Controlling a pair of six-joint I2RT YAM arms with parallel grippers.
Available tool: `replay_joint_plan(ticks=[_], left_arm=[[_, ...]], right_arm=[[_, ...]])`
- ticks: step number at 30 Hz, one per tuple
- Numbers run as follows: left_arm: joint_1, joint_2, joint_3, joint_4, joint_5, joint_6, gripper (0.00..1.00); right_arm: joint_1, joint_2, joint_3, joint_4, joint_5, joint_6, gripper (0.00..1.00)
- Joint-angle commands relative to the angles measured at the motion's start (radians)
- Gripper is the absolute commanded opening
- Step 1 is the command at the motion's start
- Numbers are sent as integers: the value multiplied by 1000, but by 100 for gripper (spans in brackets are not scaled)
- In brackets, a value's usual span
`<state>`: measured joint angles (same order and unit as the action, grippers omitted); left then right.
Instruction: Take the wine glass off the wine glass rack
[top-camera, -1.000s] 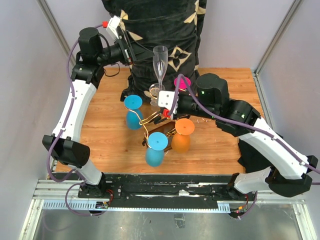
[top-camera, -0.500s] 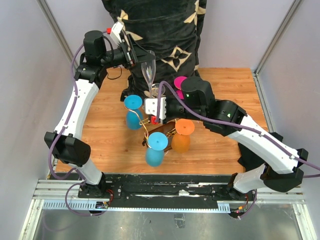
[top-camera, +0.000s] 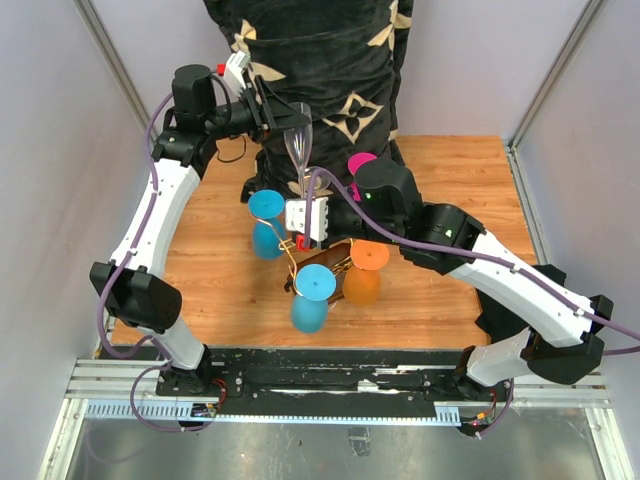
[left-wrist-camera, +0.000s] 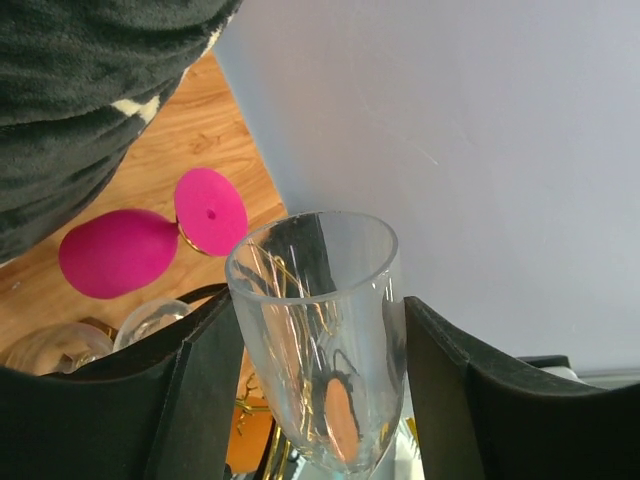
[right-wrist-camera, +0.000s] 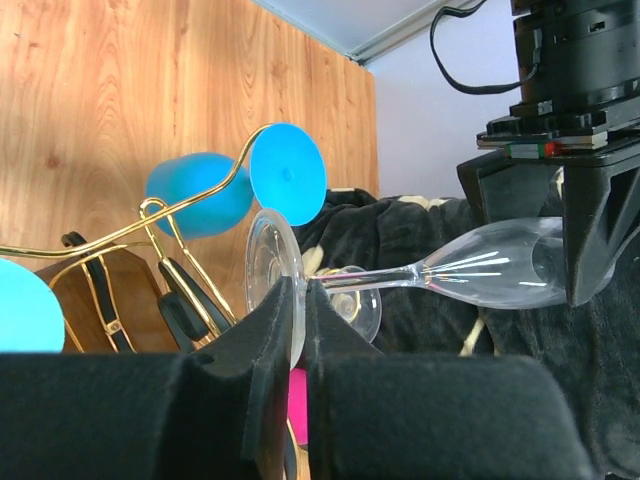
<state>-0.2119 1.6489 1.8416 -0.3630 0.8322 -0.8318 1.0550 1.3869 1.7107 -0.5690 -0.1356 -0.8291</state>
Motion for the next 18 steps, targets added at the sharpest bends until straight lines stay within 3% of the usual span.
replay_joint_plan(ticks=[1, 7, 11, 14, 18], left_arm=[[3, 6, 4, 42, 12, -14, 32], [12, 11, 18, 95, 10, -67, 28], [25, 24, 23, 118, 5, -106, 20], [45, 26, 30, 154, 3, -141, 20], [101, 10, 22, 243, 0, -210, 20]], right_arm=[[19, -44, -19, 135, 97, -15, 9], [20, -51, -18, 133, 137, -13, 8], [19, -55, -26, 142, 163, -11, 25], [20, -59, -35, 155, 207, -11, 45], [19, -81, -64, 207, 281, -5, 99]])
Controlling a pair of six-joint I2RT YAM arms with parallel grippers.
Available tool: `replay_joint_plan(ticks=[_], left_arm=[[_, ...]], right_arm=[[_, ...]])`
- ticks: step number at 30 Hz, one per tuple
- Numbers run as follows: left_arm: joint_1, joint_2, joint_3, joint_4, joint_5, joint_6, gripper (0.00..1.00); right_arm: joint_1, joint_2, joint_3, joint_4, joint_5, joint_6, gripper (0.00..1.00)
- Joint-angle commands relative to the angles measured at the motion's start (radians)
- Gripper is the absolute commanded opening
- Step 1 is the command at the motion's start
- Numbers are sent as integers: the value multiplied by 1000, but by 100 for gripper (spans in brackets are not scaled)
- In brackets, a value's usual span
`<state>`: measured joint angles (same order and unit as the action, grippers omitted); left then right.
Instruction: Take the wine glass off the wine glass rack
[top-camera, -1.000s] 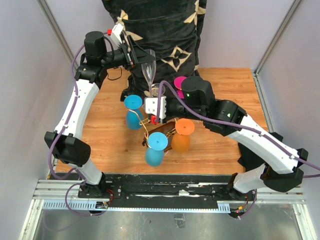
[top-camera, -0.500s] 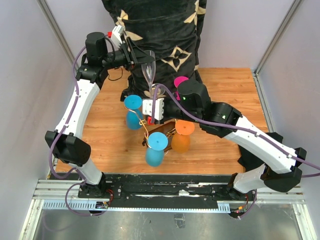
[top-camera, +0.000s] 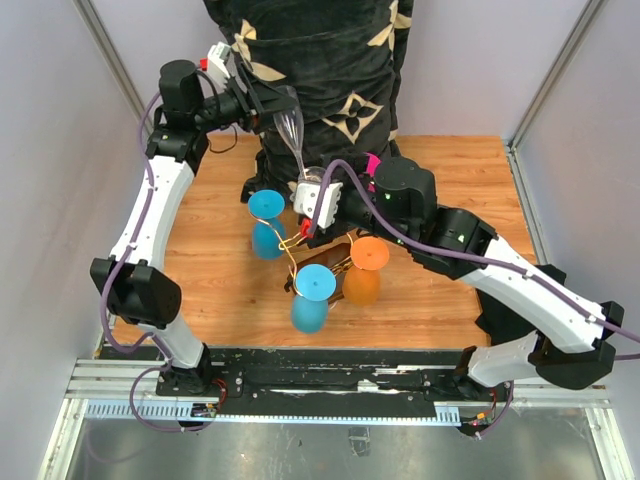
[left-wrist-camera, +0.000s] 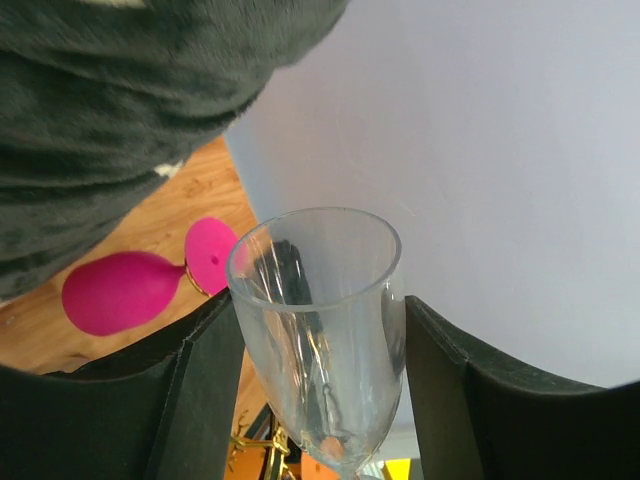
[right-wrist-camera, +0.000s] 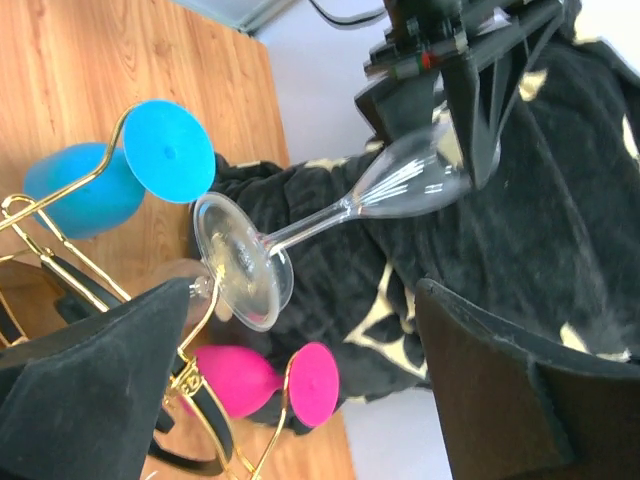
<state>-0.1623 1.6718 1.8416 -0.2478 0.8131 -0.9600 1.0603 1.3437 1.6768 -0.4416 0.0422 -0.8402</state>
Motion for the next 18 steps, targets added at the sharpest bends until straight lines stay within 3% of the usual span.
replay_joint_plan(ticks=[1, 7, 11, 18], left_arm=[[75, -17, 28, 140, 11, -82, 19], [249, -28, 128, 35, -152, 89, 17], [277, -33, 182, -77, -413, 326, 21], [230, -116, -57, 59, -774, 649, 24]], right_arm=[[13, -50, -39, 99, 127, 17, 99], [11, -167, -118, 165, 226, 99, 98], [4, -254, -189, 220, 317, 127, 98], [-152, -368, -260, 219, 390, 373, 98]])
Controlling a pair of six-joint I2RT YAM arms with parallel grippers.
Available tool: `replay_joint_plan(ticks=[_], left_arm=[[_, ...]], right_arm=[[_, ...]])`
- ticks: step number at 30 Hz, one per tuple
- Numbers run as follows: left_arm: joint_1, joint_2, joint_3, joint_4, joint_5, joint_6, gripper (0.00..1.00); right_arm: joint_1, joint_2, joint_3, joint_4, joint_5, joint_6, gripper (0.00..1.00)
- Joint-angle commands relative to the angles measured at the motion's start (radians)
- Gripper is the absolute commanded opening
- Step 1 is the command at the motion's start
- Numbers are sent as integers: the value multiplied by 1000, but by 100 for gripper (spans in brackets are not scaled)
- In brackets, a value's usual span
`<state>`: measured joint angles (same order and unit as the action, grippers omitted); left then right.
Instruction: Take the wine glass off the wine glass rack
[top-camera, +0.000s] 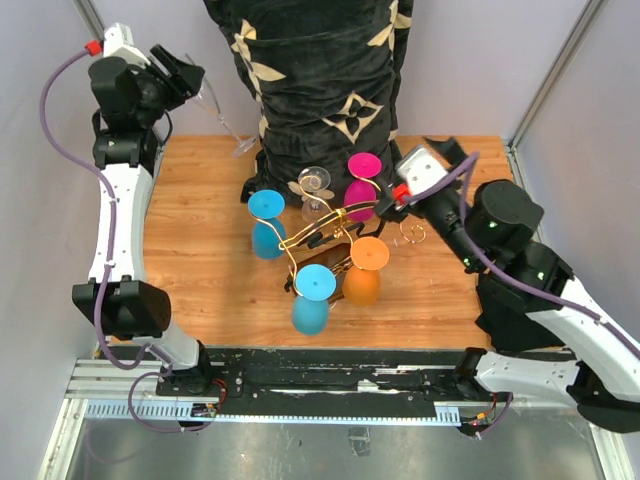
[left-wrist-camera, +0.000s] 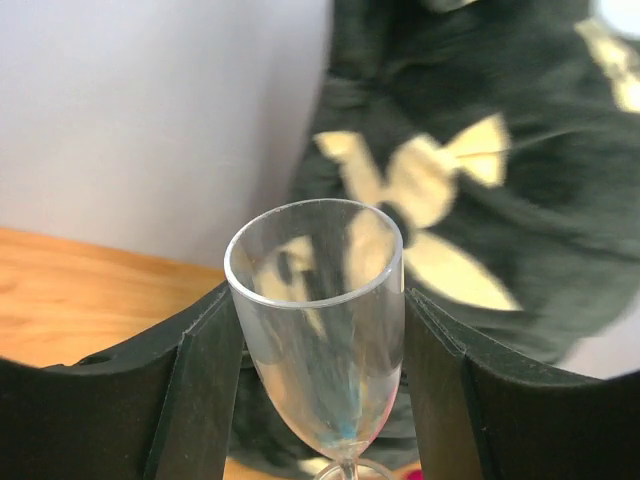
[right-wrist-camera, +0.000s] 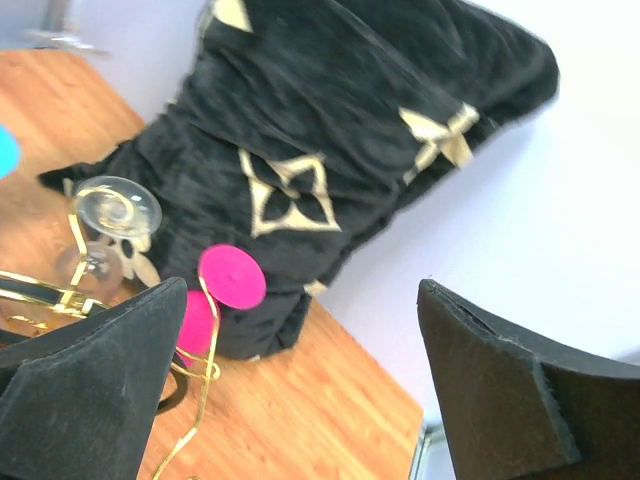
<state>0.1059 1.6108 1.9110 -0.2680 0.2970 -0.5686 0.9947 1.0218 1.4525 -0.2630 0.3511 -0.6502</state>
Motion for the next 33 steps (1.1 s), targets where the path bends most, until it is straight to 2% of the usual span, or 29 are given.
replay_joint_plan(ticks=[1, 5, 9, 14, 23, 26, 30, 33], left_arm=[[-60, -74, -186, 110, -315, 310, 24], [-99, -171, -507, 324, -457, 437, 24], [-124, -261, -798, 571, -680, 523, 27], [-126, -307, -1037, 898, -909, 586, 32], [-126, -177, -1139, 1180, -1023, 652, 32], [-126, -106, -1156, 1268, -1096, 687, 39], [-127, -36, -1191, 1426, -1139, 740, 39], [-126, 11, -1189, 1485, -1159, 745, 38]], right_arm=[[-117, -58, -46, 39, 85, 230, 98], [-210, -110, -89, 29, 29, 383, 98], [-243, -132, -141, 29, 10, 431, 98], [-259, -127, -171, 19, -1, 479, 98], [-289, -106, -203, 24, -9, 514, 98], [-301, -102, -212, 25, -28, 518, 98], [-306, -95, -215, 37, -22, 520, 98], [-312, -80, -206, 38, -18, 519, 98]])
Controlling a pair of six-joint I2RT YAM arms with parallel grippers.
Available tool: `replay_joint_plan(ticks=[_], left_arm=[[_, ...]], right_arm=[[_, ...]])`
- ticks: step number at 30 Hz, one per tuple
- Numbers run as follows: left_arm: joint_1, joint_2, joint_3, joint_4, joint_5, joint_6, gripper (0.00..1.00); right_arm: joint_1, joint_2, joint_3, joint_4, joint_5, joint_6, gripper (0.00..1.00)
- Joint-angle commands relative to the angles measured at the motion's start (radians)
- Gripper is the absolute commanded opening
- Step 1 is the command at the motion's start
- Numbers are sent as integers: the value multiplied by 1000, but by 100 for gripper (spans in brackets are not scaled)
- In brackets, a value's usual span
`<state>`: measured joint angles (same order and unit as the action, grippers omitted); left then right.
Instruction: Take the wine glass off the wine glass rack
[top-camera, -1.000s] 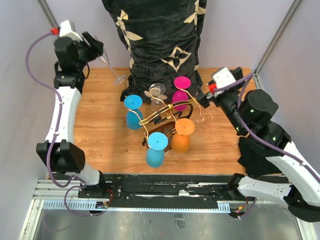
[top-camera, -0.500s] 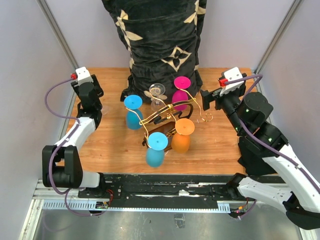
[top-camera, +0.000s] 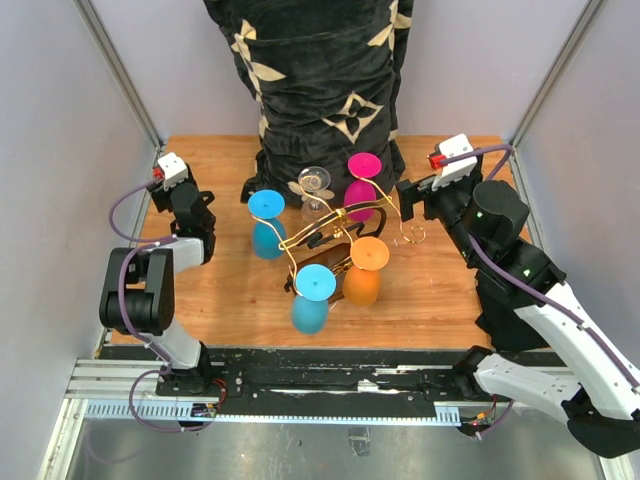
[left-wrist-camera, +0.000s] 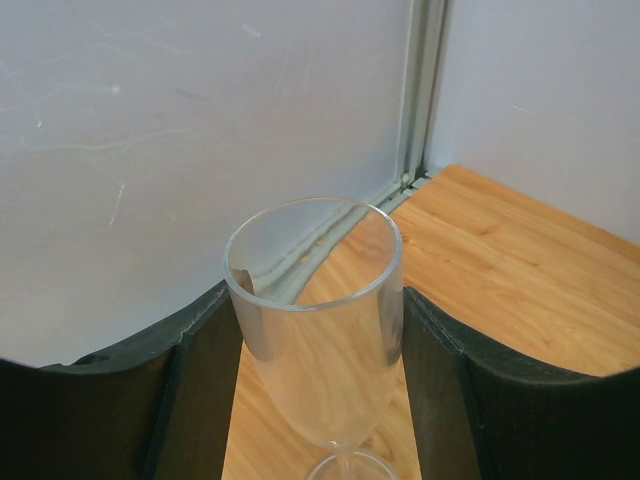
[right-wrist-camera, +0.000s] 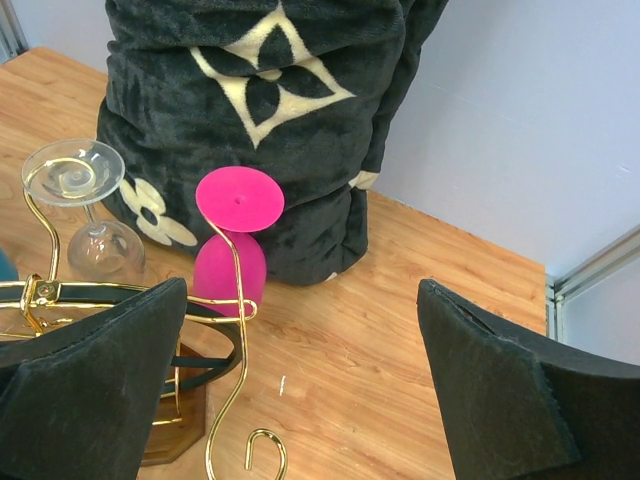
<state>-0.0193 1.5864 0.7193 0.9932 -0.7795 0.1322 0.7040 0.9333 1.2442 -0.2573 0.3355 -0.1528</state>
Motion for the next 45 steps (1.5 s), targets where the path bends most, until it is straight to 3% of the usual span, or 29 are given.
replay_joint_plan(ticks=[1, 11, 13, 17, 18, 25, 29, 35, 38, 42, 45], left_arm=[[-1, 46, 10, 220, -83, 34, 38], [-3, 155, 28, 236, -117, -25, 45], [-6, 166, 24, 242, -135, -27, 56], [-13, 168, 30, 253, -188, -12, 96], [-16, 164, 29, 255, -197, -10, 99], [-37, 100, 25, 196, -190, -50, 100], [-53, 53, 26, 112, -164, -117, 100], [-74, -10, 89, -36, -136, -171, 100], [-89, -50, 151, -169, -120, -198, 100], [-102, -107, 282, -455, -52, -347, 100], [-121, -147, 375, -626, -34, -429, 100]], right_arm=[[-21, 13, 5, 32, -2, 24, 98], [-50, 28, -6, 24, -22, 49, 98], [-56, 32, 4, 13, -27, 44, 98], [-74, 72, 52, -64, -52, 70, 98], [-78, 90, 77, -97, -62, 85, 98], [-157, 160, 153, -206, -231, 225, 98], [-257, 172, 158, -230, -359, 317, 88], [-425, 207, 146, -214, -610, 455, 80], [-502, 229, 119, -122, -771, 536, 69], [-598, 319, 134, 5, -978, 681, 59], [-603, 385, 177, 19, -1003, 714, 58]])
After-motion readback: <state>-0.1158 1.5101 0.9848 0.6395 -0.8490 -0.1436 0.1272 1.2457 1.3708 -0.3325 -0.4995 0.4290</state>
